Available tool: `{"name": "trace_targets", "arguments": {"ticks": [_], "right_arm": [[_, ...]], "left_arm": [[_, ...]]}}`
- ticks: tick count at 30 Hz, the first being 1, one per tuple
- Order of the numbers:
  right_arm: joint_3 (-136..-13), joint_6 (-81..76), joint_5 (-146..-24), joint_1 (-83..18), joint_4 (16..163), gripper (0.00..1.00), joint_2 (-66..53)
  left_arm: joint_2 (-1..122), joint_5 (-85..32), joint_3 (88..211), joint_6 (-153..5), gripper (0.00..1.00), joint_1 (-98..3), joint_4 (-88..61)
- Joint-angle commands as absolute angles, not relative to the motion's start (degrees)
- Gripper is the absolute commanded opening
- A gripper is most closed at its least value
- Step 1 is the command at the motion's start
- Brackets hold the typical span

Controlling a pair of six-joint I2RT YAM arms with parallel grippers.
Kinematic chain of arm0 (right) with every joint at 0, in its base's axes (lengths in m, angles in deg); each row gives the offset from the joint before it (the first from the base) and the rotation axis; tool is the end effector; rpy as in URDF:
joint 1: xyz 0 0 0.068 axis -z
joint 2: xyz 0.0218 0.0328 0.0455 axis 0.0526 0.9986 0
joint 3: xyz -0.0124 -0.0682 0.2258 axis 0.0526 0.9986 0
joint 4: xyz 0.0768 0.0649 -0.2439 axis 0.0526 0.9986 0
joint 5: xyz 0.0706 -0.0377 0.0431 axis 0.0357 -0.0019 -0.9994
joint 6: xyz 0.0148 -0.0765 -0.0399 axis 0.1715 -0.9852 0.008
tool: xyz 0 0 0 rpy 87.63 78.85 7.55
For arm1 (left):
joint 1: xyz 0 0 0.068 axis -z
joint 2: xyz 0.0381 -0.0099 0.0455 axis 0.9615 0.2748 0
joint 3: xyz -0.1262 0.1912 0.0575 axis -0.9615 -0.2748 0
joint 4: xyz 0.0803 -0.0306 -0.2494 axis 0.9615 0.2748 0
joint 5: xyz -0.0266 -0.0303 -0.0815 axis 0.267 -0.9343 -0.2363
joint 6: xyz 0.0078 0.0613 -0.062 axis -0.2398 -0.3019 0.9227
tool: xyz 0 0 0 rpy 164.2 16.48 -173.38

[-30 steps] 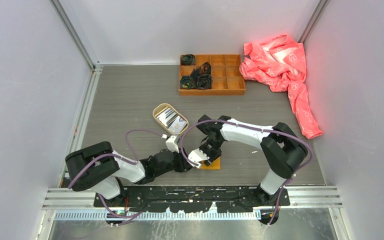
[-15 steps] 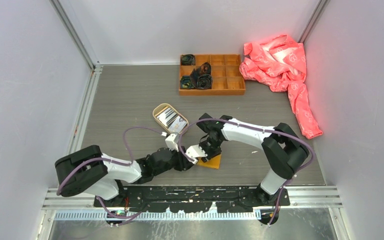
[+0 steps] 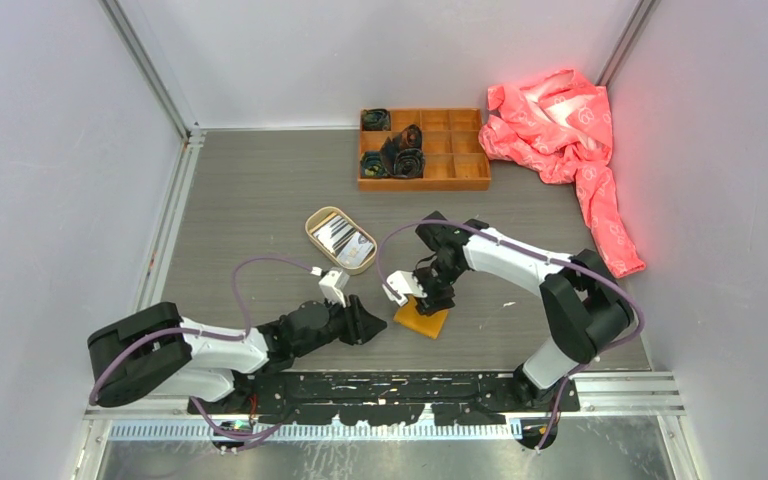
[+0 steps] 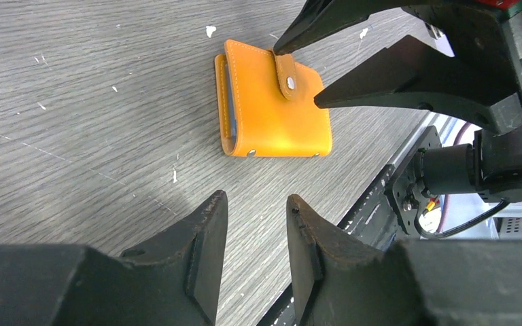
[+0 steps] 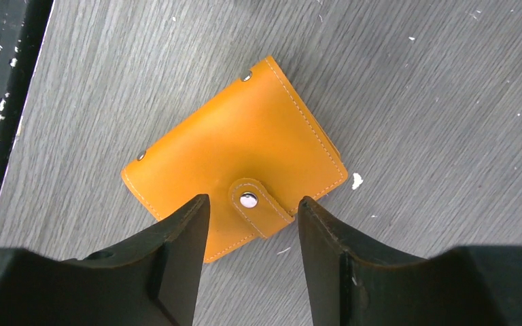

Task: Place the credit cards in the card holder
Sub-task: Open the card holder at the center of the board.

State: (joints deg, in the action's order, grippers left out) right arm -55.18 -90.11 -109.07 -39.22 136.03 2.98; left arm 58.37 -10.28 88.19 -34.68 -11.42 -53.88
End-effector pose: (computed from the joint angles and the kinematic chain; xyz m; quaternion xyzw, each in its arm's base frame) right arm 0.2021 0.1989 0.1095 -0.8286 0.4829 0.2277 0.1683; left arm 0.1313 -0.2302 0.0874 0.0466 0.8167 -0.4462 0.3630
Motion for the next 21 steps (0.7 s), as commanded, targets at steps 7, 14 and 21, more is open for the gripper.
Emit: {"name": "trace_targets", "arguments": {"ticks": [7, 14, 21], "right_arm": [[-53.4, -94.9, -104.4, -40.8, 134.6, 0.52, 5.5], [-53.7, -95.9, -101.4, -41.4, 135.8, 0.26, 6.9], [-54.4, -90.1, -105.5, -40.6, 135.0, 0.01, 4.2]], "left_arm": [[62.2, -10.5, 88.7, -32.2, 0.36, -11.2, -62.4], [69.5, -13.0, 90.8, -28.2, 0.29, -11.3, -66.8], [78.1, -13.2, 90.5, -25.9, 0.22, -11.2, -76.8]]}}
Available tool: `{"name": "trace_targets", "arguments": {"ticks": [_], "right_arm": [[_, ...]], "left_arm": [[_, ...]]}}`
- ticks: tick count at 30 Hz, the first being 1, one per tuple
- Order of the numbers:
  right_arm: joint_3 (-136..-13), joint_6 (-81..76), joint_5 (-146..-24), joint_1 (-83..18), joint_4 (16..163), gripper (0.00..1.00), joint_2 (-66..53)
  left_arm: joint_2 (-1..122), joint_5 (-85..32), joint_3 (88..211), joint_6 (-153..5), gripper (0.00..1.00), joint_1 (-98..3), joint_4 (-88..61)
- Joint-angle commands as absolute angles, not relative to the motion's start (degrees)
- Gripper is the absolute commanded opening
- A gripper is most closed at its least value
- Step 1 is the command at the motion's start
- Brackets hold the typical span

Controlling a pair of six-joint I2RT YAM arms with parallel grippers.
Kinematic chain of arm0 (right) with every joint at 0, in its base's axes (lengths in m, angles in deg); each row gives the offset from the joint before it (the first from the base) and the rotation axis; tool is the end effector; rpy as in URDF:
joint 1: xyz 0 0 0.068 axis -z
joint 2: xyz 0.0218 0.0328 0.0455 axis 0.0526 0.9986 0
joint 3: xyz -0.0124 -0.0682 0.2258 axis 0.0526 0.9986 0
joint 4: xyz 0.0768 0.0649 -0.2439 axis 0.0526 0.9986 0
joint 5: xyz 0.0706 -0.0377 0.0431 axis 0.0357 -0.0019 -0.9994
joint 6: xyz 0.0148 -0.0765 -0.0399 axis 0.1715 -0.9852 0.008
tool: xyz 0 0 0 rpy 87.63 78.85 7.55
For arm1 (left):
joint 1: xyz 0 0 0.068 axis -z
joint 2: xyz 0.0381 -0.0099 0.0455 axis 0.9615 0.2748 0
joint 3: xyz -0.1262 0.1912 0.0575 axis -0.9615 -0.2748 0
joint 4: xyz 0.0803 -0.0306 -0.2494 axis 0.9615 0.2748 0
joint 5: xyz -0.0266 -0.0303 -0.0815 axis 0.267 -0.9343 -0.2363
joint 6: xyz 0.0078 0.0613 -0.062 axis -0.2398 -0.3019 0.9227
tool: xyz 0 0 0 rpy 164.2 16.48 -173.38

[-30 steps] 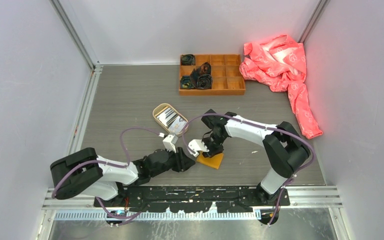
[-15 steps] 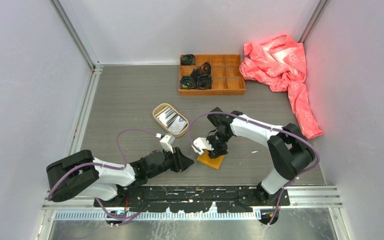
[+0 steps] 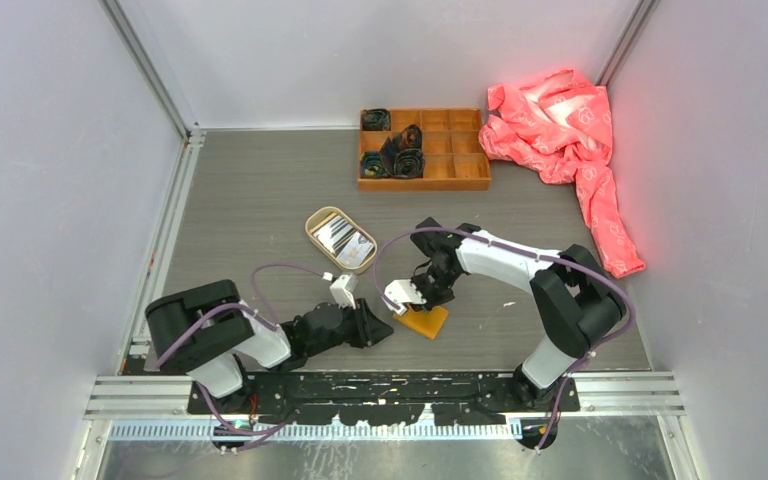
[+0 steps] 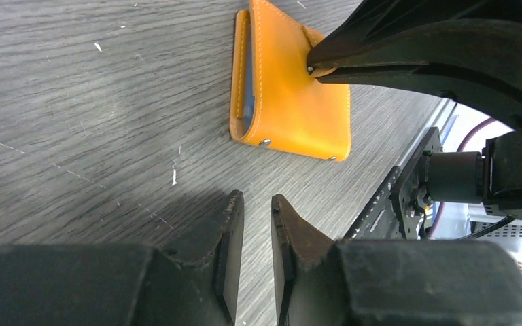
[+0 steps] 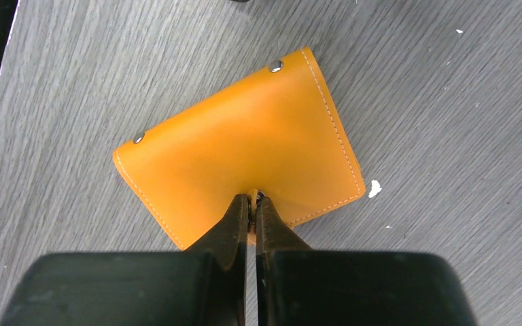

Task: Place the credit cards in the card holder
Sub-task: Open the card holder at the center of the board.

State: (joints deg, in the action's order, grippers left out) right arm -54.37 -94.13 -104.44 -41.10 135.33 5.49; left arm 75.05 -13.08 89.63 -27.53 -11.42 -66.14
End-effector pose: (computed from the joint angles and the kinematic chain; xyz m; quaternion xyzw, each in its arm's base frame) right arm 0.1973 0.2000 0.0917 -0.8587 0.4524 0.1977 0.1375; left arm 0.1309 -0.2375 0.0520 0.0112 0.8331 -0.4597 0.3074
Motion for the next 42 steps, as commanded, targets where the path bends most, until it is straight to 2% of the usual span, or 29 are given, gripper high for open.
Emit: {"name": "trace_targets", "arguments": {"ticks": [1, 5, 8, 11, 15, 18, 22, 28, 32, 38, 42], "right_arm": [[-55.0, -88.2, -107.9, -39.7, 135.0, 0.01, 3.8], [-57.6, -74.6, -117.3, -34.9, 132.1, 0.01, 2.5], [-57.5, -64.9, -119.5, -32.0, 127.8, 0.01, 0.6], [-56.4, -56.2, -117.6, -30.6, 122.7, 0.01, -1.6], [-54.6, -46.7, -111.9, -30.6, 117.1, 0.01, -2.5], [-55.7, -37.9, -108.4, -30.6, 115.8, 0.01, -1.5], [-55.9, -29.9, -109.4, -30.5, 114.1, 0.01, -1.6], [-53.1, -22.8, -112.3, -30.6, 110.0, 0.01, -4.0], [-50.4, -20.6, -114.7, -30.6, 106.4, 0.01, -5.8], [-48.9, -24.7, -113.7, -30.5, 105.9, 0.01, -7.9], [-47.8, -32.6, -115.3, -30.6, 108.2, 0.01, -10.0]], "left_arm": [[79.0, -13.1, 90.2, -25.7, 0.22, -11.2, -78.8], [81.0, -12.0, 88.4, -25.8, 0.25, -11.2, -86.2], [79.5, -10.8, 87.6, -26.2, 0.38, -11.2, -85.1], [75.6, -10.4, 89.3, -27.1, 0.43, -11.2, -75.7], [68.1, -8.7, 95.4, -28.0, 0.49, -11.1, -51.4], [65.6, -4.8, 98.0, -25.6, 0.55, -11.2, -40.1], [65.8, -4.6, 98.9, -24.8, 0.59, -11.1, -40.6], [65.1, -3.2, 99.1, -26.9, 0.6, -11.2, -43.8], [62.9, 1.2, 98.0, -26.9, 0.69, -11.2, -44.8], [56.5, 5.4, 92.9, -25.2, 0.99, -11.2, -48.3], [51.0, 5.6, 90.5, -27.5, 1.0, -11.2, -47.9]]}}
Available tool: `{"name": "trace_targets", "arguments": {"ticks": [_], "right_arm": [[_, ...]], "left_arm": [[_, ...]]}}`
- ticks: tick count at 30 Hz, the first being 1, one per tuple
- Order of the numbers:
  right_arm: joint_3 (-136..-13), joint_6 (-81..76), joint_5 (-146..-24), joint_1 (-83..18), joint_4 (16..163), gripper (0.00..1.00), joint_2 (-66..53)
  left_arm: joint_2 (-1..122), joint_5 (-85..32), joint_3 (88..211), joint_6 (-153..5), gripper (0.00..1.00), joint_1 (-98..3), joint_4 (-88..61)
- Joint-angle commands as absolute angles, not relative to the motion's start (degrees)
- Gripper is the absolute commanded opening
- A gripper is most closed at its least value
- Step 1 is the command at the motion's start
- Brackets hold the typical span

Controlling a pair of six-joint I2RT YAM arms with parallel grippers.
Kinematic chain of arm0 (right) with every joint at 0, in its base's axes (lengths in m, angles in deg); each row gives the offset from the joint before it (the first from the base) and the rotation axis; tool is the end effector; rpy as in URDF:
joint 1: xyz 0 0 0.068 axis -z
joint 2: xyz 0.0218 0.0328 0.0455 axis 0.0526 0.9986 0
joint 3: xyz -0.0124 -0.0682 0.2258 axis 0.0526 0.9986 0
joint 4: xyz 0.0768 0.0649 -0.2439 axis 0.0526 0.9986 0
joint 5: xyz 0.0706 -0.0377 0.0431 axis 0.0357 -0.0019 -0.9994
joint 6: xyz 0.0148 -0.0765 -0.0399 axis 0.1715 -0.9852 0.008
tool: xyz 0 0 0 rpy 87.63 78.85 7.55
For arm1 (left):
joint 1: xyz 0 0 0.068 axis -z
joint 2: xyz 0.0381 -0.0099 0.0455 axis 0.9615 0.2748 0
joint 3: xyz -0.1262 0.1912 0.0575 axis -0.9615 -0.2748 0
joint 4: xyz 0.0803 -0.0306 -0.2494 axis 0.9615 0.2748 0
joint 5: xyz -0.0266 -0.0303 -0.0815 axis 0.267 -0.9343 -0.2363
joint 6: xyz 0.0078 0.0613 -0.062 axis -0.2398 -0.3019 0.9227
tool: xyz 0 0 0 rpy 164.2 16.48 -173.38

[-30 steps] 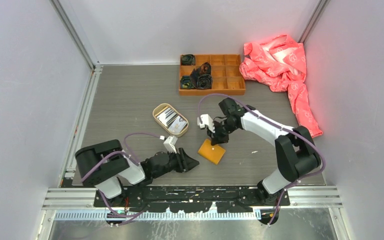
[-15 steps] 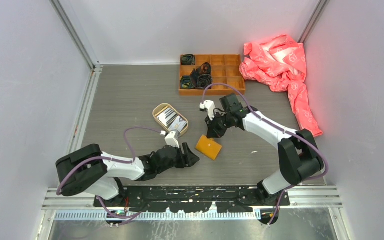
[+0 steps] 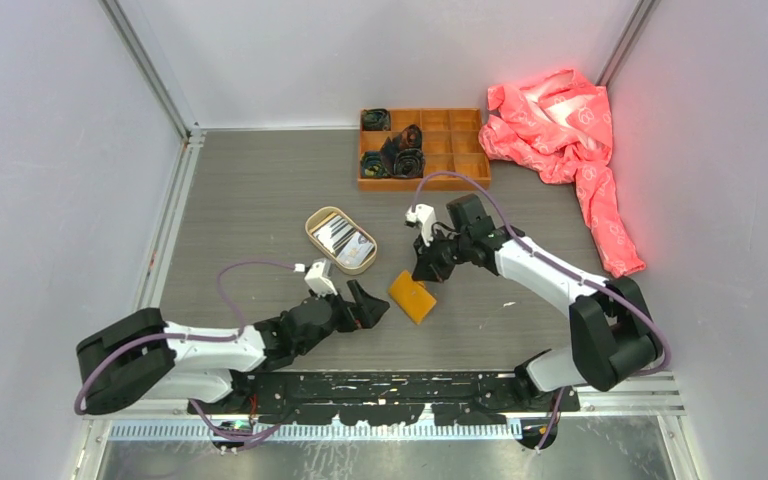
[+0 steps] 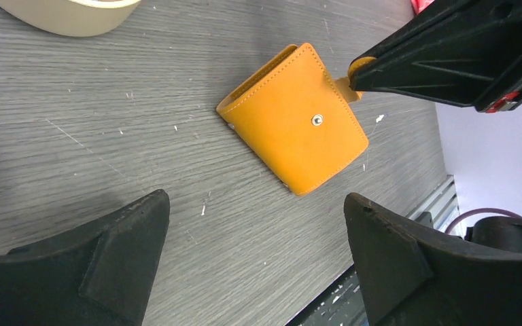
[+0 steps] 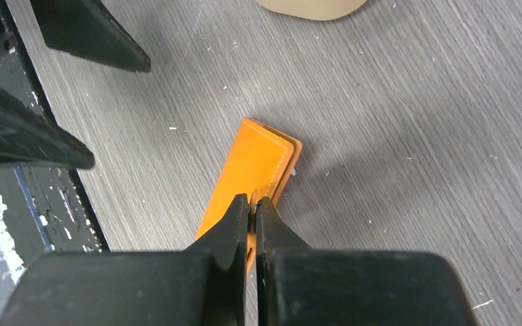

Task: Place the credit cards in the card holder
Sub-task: Open the card holder at the center of the board.

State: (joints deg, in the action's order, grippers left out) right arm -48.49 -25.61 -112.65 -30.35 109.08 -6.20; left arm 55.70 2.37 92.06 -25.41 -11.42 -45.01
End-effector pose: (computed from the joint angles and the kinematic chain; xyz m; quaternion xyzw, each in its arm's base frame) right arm 0.2564 0.1834 0.1473 -0.4276 0.7995 0.3167 0.2786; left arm 0.1481 -0.2266 0.1004 -0.0794 0.8193 -0.4085 0.3944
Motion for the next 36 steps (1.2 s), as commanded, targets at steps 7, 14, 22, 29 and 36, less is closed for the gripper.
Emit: {"name": "trace_targets", "arguments": {"ticks": [7, 14, 22, 29, 36], "right_arm": [[-42.4, -60.6, -122.8, -30.5, 117.0, 0.05, -16.1], [-39.6, -76.4, -123.7, -30.5, 122.1, 0.1, -18.4], [-37.8, -86.1, -122.9, -30.5, 124.9, 0.13, -18.9], [-37.7, -85.4, -121.7, -30.3, 123.9, 0.13, -19.1], [-39.1, -76.9, -123.1, -30.1, 121.0, 0.12, -18.5]], "left_arm": [[41.1, 1.0, 89.3, -28.5, 0.96, -11.2, -41.3], [43.0, -5.4, 89.4, -26.3, 0.87, -11.3, -42.6], [50.3, -7.2, 95.0, -28.4, 0.72, -8.9, -37.7], [57.1, 5.3, 101.2, -35.4, 0.72, -0.2, -35.0], [67.8, 17.8, 105.1, -50.2, 0.79, 8.5, -44.4]]}}
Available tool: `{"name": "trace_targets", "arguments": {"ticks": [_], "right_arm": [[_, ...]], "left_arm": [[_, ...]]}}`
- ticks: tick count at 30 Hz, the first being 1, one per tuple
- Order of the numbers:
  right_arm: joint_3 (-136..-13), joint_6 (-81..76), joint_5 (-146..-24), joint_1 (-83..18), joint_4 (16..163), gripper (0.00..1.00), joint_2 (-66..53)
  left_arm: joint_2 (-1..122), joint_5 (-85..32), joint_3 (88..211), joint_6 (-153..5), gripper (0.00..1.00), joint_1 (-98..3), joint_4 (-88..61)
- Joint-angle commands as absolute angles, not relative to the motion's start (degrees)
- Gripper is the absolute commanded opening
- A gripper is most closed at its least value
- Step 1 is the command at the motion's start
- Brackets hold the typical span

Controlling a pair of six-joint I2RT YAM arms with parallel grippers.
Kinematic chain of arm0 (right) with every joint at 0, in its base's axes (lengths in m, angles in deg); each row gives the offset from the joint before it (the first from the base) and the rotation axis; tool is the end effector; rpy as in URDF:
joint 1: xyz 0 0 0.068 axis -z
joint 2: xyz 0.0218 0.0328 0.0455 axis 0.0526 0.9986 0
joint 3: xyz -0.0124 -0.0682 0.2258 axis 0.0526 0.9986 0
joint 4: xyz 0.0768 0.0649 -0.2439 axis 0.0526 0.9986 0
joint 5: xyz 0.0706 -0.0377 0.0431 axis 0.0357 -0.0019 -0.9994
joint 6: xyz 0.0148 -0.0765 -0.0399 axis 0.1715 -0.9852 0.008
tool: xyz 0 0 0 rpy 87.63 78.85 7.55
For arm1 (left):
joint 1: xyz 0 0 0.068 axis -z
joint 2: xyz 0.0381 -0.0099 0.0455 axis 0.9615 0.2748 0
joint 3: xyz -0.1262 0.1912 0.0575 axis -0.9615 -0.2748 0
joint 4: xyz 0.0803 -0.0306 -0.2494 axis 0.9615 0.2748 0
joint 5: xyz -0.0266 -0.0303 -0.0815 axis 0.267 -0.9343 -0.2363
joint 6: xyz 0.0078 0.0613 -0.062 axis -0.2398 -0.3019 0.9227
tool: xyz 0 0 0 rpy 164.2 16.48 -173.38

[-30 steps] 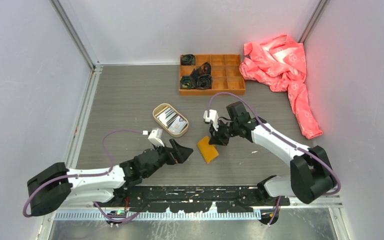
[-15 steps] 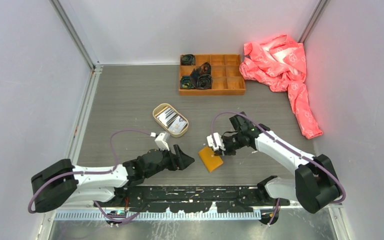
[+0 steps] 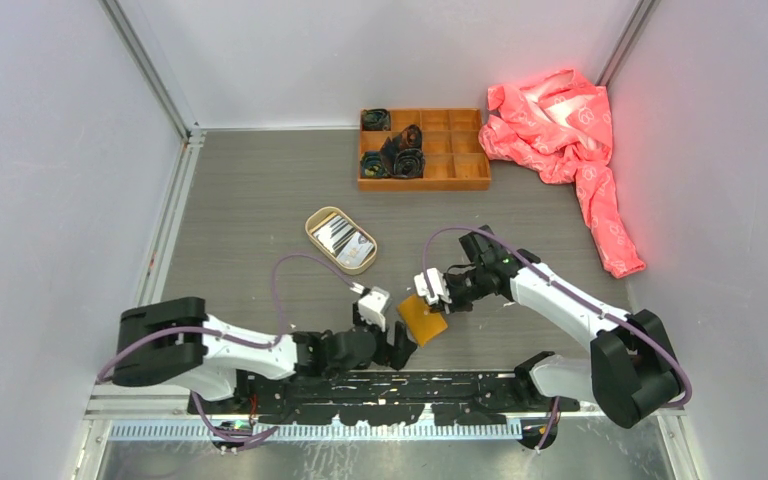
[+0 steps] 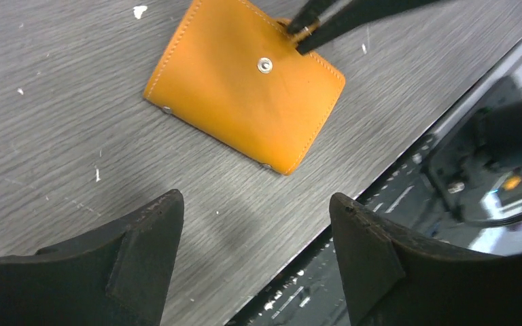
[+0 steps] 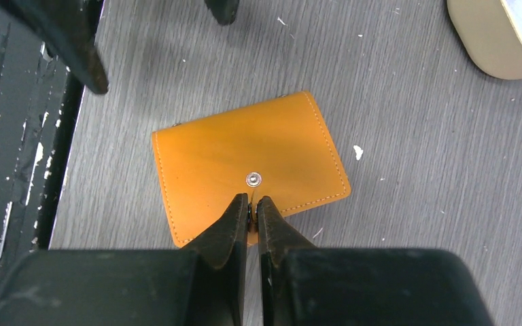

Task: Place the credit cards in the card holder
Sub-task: Open the card holder at the center of the board.

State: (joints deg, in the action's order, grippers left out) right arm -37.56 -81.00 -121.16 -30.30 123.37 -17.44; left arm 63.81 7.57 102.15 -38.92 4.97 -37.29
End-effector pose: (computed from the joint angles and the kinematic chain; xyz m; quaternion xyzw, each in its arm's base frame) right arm 0.1866 0.1571 0.1276 -0.7405 0.5298 0.2676 0.3152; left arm 0.0898 -0.2853 0.1036 0.1252 0.8342 -0.3575 0.4008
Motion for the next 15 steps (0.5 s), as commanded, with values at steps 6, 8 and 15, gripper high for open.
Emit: {"name": "trace_targets", "arguments": {"ticks": [6, 8, 15], "right_arm": [[-39.3, -75.8, -124.1, -30.0, 120.9, 0.12, -18.2], [-39.4, -75.2, -124.1, -29.9, 120.9, 0.11, -18.1], [-39.5, -74.2, -124.9, -28.9, 121.0, 0.11, -18.1]], "left_arm": [[76.9, 23.6, 105.5, -66.3, 0.93, 11.9, -59.0], [79.1, 24.5, 107.0, -68.2, 0.94, 12.0, -60.0], [86.6, 30.7, 114.2, -71.7, 0.93, 12.5, -57.6]]}}
